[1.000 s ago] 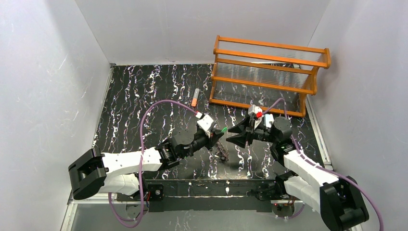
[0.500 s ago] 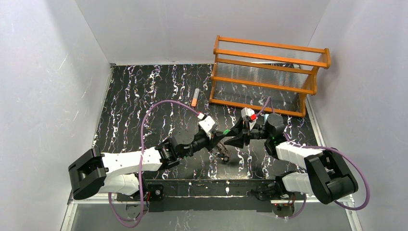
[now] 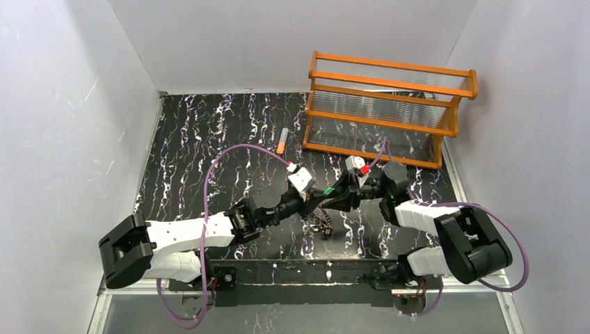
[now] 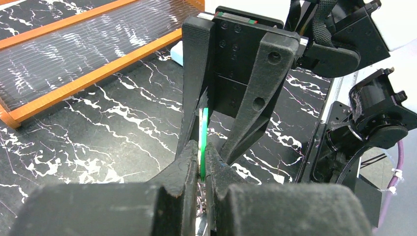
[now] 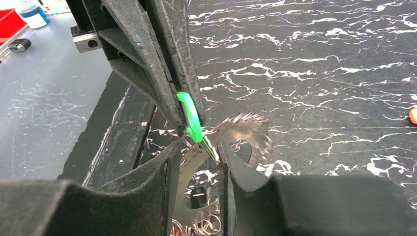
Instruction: Remove the keys from the keyring
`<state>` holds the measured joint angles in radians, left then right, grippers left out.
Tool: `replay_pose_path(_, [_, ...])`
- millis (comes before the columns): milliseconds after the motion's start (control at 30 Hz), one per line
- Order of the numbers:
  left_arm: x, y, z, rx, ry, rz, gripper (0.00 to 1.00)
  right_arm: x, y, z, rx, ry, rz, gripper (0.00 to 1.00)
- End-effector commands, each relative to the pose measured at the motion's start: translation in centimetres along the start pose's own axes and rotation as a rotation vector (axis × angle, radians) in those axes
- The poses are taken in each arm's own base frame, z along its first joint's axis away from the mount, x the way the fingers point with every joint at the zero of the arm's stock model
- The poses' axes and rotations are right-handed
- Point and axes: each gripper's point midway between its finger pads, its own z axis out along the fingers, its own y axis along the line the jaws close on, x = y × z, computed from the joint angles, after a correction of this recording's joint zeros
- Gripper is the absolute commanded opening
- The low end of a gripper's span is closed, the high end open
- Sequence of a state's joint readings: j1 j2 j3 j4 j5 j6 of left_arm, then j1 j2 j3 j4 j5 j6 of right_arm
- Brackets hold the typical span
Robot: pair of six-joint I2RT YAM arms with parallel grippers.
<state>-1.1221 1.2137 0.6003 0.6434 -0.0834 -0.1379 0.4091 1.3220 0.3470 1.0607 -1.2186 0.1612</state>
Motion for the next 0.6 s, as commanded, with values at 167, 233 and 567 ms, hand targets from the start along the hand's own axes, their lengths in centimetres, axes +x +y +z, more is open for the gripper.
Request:
replay_pose_path(167, [-4.5,-0.7,-0.2,0.027,-0.114,0.0,0.0,-2.1,0.2,0.5,-0.064,-0.025,-0.106,0.32])
replay_pose_path(233, [-4.5,-0.6,-0.3,0.022,-0.116,0.0,0.0,-2.1,0.2,0.6,-0.066,-0.025,-0.104,0.26])
replay_pose_path(567, [-5.0,1.5,-0.6,-0.097,-0.14,-0.008,0.0,-1.7,0.5,0.5,-0.069,-0.019,-0.089,0.01])
